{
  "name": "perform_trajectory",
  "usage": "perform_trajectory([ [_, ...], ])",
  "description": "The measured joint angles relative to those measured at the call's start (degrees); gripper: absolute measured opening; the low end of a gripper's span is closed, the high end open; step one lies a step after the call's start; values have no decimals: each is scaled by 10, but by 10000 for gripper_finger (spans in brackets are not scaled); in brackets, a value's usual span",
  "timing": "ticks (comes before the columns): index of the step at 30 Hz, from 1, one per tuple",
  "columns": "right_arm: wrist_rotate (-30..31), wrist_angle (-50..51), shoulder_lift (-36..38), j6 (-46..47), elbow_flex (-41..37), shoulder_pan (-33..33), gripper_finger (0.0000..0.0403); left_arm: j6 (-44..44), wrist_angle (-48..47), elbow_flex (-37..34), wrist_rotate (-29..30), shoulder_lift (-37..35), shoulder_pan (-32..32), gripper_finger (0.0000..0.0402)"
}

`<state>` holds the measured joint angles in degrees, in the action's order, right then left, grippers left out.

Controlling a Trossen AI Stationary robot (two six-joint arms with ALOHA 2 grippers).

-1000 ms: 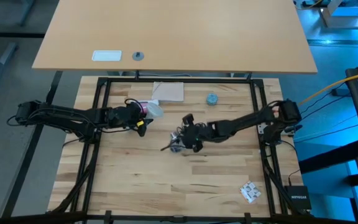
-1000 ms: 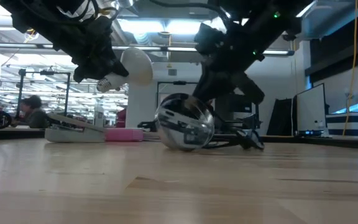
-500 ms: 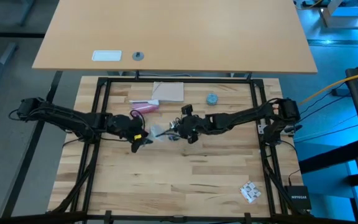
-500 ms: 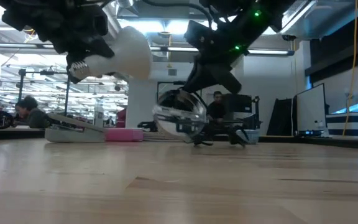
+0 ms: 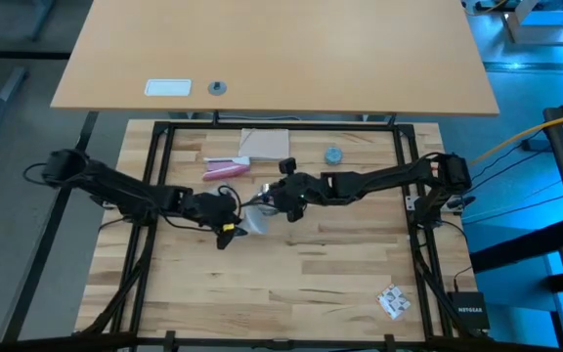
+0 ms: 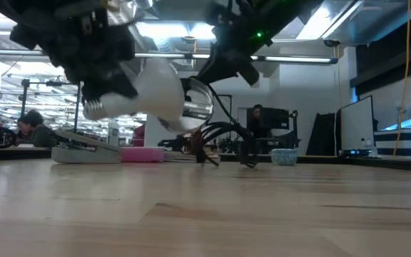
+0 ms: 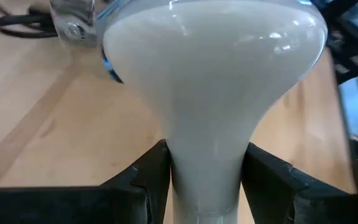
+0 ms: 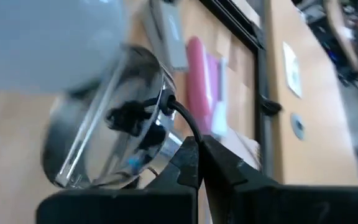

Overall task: Screw lightbulb
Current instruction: Insert the white lightbulb into the desk lamp

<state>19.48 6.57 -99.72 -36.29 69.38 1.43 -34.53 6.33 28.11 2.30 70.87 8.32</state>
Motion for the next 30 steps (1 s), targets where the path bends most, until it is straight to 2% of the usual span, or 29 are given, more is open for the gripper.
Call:
perform_trajectory([
  [6, -132, 12, 0, 3, 0, 3, 7, 17, -4, 0, 41, 18, -24, 155],
  [9, -164, 25, 0, 16, 0, 15, 8, 29, -5, 0, 46, 18, -39, 155],
  [15, -161, 45, -9, 18, 0, 53, 8, 30, -13, 0, 51, 18, -62, 155],
  [25, -135, 18, -93, 47, 1, 87, 8, 20, -10, 0, 49, 17, -56, 155],
  [30, -98, 39, -92, 46, 1, 83, 10, 18, -10, 0, -2, 11, -61, 155],
])
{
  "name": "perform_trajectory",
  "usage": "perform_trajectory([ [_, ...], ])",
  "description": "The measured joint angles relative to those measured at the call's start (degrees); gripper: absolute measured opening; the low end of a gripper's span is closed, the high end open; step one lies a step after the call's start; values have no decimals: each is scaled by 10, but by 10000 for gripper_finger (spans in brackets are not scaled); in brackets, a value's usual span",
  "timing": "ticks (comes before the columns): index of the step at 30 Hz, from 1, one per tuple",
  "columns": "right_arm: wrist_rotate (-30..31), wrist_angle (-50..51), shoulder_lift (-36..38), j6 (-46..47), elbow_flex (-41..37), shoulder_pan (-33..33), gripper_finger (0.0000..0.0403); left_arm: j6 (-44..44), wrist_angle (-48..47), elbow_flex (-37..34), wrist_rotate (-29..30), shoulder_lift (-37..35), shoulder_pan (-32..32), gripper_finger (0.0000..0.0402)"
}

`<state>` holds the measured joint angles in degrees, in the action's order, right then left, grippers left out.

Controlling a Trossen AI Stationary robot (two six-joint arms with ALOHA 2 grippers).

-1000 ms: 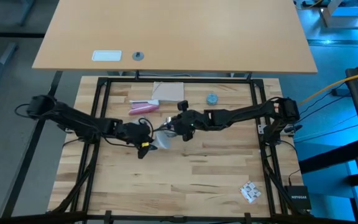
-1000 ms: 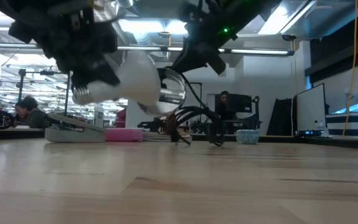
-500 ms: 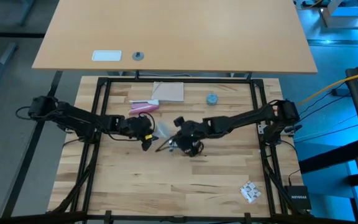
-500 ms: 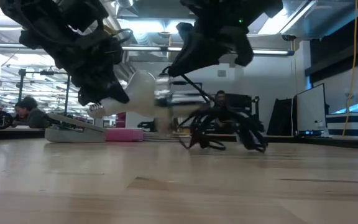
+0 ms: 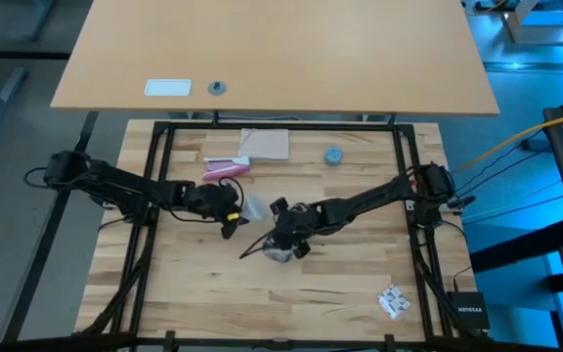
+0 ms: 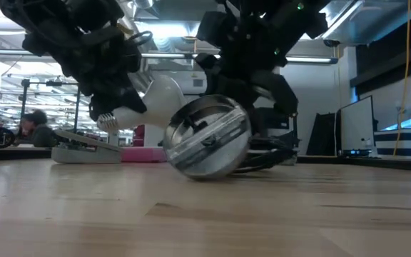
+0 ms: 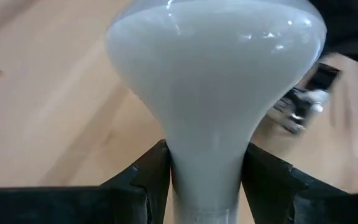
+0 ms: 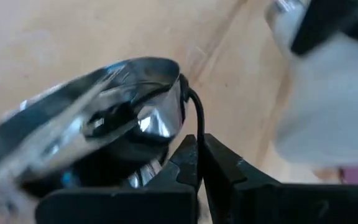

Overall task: Screw lightbulb
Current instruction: Insert the white lightbulb into the desk lamp

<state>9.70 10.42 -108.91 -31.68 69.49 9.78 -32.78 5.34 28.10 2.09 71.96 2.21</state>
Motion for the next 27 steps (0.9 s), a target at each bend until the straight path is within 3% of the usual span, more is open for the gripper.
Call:
perform_trajectory([
  [11, 5, 14, 3, -2, -2, -54, 10, -23, 1, 0, -180, -41, 13, 155],
  [16, -17, -2, 3, -1, 0, -63, 11, -18, -2, 0, -179, -23, 41, 155],
  [27, -58, 2, 3, -1, 35, -65, 11, -19, 2, 0, -75, 33, 58, 155],
])
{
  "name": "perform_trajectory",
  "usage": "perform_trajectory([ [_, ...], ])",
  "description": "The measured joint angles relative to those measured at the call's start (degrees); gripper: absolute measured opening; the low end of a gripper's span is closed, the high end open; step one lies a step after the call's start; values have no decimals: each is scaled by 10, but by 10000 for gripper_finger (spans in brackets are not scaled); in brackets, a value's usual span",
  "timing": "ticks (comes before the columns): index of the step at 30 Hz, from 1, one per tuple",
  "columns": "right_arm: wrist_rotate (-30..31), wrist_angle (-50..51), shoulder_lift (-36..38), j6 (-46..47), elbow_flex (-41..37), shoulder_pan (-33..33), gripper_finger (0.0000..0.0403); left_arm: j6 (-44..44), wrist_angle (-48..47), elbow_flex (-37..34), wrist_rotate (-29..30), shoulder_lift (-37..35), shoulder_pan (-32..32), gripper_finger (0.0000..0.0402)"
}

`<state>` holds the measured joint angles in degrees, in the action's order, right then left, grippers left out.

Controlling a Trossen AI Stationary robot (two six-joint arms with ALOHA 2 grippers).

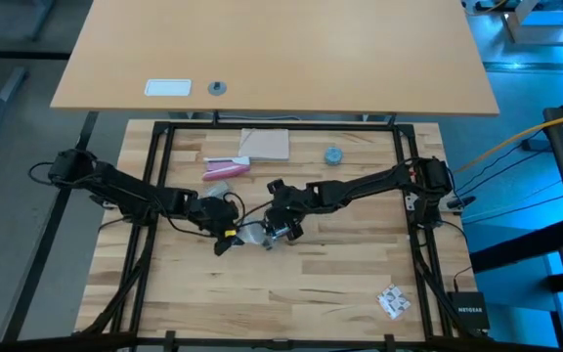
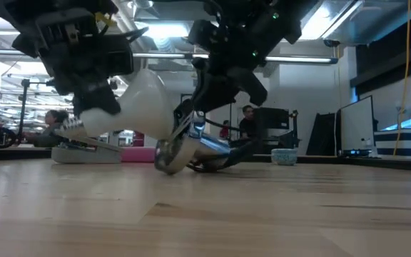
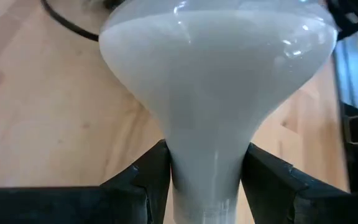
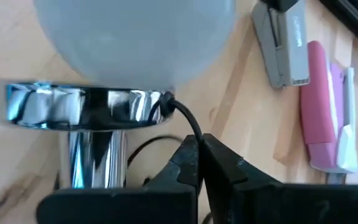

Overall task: Screw lightbulb
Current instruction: Insert the white lightbulb into the desk lamp

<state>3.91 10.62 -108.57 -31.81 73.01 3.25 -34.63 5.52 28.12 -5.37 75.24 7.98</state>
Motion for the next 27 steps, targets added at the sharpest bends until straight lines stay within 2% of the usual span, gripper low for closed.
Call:
perform_trajectory([
  [9, -71, -7, 2, 33, 24, 1, 12, 1, -2, 0, 97, 29, -2, 155],
  [17, -78, -14, -29, 65, 24, 7, 12, 0, 14, 0, 101, 54, -2, 155],
  [27, -38, 5, -59, 65, 22, 17, 19, 45, -34, 2, 98, 55, -7, 155],
])
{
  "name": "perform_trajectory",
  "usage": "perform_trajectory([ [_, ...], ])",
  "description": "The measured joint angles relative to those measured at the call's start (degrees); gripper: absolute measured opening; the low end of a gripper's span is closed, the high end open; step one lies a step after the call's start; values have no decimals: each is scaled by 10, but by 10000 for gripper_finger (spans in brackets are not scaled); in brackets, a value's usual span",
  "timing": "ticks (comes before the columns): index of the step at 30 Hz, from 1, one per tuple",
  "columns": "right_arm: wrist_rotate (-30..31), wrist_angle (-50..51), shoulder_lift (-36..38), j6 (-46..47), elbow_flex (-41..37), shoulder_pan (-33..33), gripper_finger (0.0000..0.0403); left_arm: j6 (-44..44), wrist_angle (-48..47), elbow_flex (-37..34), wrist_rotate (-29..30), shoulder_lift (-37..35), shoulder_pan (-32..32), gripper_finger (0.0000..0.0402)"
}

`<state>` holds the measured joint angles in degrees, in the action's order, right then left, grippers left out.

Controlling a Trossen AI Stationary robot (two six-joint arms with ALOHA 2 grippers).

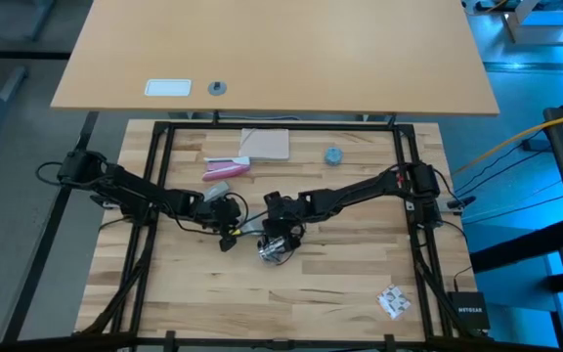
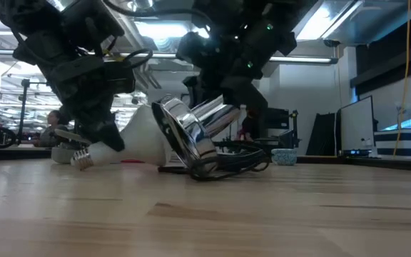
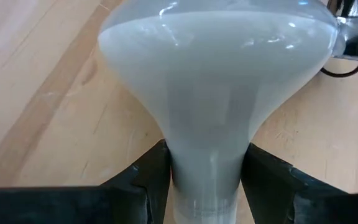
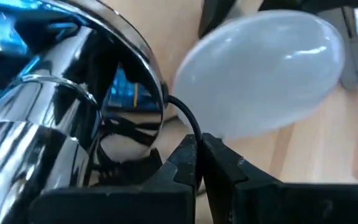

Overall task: Screw lightbulb
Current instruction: Insert the white lightbulb into the desk lamp

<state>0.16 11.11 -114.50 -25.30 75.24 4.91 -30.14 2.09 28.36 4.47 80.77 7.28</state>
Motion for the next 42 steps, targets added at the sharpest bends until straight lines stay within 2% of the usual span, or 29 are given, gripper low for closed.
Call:
perform_trajectory([
  [5, 18, 15, -2, 2, 0, 0, 14, 1, -9, 0, -1, 0, -24, 155],
  [9, 26, 31, -3, 41, 0, 3, 11, 1, -11, -1, 20, 0, -51, 155],
  [15, 36, 29, -3, 46, 0, 4, 19, -13, -9, -2, 53, 1, -99, 155],
  [21, 37, 28, -3, 45, 0, 4, 13, -11, 14, -4, 56, 3, -142, 155],
  [25, 33, 23, -3, 45, 1, 4, 37, 9, 81, -3, 55, 2, -167, 155],
  [30, 21, 23, -3, 45, 1, 3, 73, 17, 118, -3, 49, 2, -186, 155],
  [42, 18, 23, -2, 44, 1, 3, 172, 17, 123, -3, 47, 2, -191, 155],
])
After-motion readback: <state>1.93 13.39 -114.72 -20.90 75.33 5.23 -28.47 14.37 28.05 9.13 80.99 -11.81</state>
